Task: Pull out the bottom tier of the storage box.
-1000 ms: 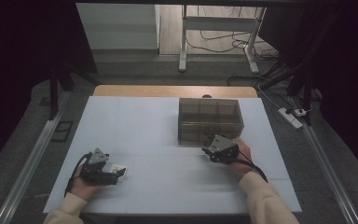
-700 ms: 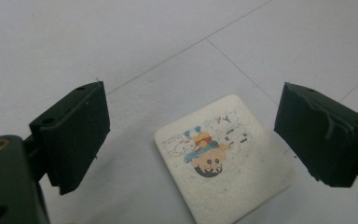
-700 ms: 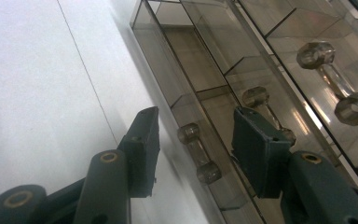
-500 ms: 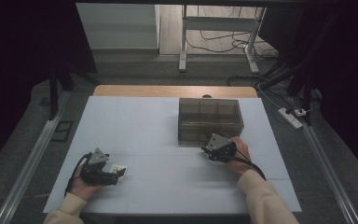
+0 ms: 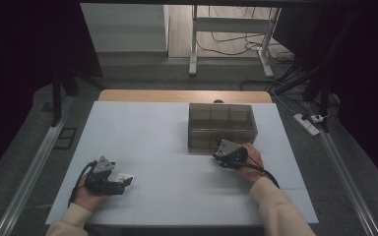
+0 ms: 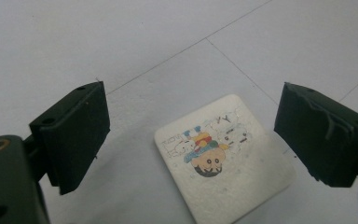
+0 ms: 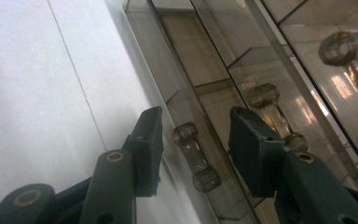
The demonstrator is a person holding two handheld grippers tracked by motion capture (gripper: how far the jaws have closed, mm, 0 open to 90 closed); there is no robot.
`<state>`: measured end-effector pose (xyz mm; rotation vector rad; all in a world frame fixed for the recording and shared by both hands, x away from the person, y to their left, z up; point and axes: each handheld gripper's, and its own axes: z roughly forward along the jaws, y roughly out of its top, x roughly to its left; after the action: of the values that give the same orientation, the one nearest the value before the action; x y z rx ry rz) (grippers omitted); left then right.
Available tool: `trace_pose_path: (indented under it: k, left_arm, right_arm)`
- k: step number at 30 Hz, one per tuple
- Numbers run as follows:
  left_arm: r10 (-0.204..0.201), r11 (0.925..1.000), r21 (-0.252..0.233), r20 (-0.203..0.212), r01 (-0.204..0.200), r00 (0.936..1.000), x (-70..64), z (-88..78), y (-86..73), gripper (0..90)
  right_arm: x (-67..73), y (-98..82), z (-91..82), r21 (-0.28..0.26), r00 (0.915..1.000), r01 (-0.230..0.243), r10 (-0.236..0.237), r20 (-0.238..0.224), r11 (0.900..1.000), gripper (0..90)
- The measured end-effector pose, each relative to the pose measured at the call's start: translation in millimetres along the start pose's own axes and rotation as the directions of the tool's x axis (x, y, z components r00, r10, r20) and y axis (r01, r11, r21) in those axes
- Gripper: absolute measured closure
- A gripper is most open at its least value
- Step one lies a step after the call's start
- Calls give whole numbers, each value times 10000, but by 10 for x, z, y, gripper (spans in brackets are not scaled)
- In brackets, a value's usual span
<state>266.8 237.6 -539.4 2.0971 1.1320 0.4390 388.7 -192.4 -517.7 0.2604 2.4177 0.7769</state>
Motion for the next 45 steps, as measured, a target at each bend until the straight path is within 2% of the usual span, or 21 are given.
trace_pose_path:
  k: [2, 9, 14, 27, 31, 45]
  left_arm:
    - [-5, 10000, 5, 5, 5, 10000, 0, 1, 0, 102]
    - [7, 10000, -10, -14, -7, 10000, 0, -4, 0, 102]
    - [9, 10000, -7, -4, -9, 10000, -3, 0, 1, 102]
    - [20, 10000, -12, 0, -20, 10000, -1, -5, 0, 102]
    - [18, 10000, -10, 2, -18, 10000, 0, -4, -1, 102]
    - [26, 10000, -13, -5, -26, 10000, 2, -6, -1, 103]
  right_arm:
    - [-1, -6, 8, 86, 10000, -86, 86, 5, 9999, 554]
    - [2, -24, 54, 249, 9999, 51, -55, 148, 9997, 584]
    - [-11, -34, 60, 287, 10000, 54, -56, 65, 9996, 590]
    - [-21, -35, 54, 257, 9997, 220, -221, 48, 9994, 598]
    - [-9, -29, 50, 222, 10000, 75, -74, -8, 9997, 603]
    - [-18, -26, 29, 256, 9999, 85, -82, -124, 9996, 606]
